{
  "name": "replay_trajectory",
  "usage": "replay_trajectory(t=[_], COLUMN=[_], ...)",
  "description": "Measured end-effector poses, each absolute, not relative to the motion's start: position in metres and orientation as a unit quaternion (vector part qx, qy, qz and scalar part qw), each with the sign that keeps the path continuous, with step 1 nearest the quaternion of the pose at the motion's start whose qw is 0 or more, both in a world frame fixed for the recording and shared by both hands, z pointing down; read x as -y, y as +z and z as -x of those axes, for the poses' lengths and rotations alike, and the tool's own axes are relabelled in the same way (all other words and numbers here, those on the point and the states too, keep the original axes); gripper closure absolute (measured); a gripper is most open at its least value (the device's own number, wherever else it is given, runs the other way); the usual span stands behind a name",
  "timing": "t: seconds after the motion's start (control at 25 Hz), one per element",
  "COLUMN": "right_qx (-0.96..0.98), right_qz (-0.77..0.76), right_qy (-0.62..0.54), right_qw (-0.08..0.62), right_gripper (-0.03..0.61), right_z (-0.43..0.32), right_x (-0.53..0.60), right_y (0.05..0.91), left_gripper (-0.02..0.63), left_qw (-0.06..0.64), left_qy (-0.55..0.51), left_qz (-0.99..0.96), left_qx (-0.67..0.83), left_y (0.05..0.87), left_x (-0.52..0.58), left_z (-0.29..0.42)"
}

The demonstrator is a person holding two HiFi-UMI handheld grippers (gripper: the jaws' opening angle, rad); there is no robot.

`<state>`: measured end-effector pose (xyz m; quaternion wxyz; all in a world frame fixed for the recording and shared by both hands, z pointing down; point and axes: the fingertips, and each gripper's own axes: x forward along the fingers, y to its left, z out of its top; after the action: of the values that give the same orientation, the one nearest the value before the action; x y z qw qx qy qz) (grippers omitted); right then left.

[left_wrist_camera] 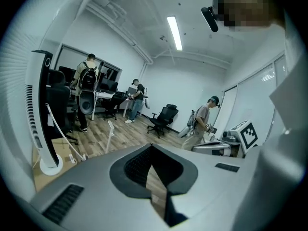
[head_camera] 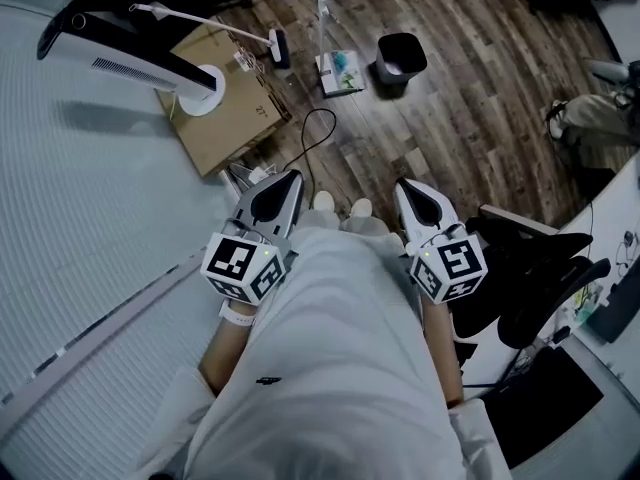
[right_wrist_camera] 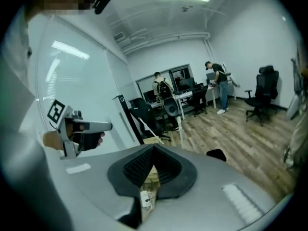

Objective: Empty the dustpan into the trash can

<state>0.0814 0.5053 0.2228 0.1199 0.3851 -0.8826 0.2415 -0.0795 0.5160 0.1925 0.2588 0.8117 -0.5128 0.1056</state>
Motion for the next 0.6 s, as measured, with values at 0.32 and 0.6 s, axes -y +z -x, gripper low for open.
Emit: replay_trajectory(t=[0.32, 0.6], right_qx=[0.886, 0.895], right_qz=[-0.422, -0.399], right_qy=[0.158, 0.182], right_qw=[0.108, 0.079], right_gripper=[0.569, 0.569], right_z=[-0.112, -0.136], right_x=[-0.52, -0.529], right_y=[0.207, 0.206], left_gripper=[0.606, 0.606], left_qw=[0.226, 0.209], left_qy=[0.108, 0.11], left_qz=[-0.825, -0.833], left_qx=[0.506, 0.501], left_y=[0.179, 0.173], left_x=[-0.523, -0.534], left_z=[0.042, 0.003])
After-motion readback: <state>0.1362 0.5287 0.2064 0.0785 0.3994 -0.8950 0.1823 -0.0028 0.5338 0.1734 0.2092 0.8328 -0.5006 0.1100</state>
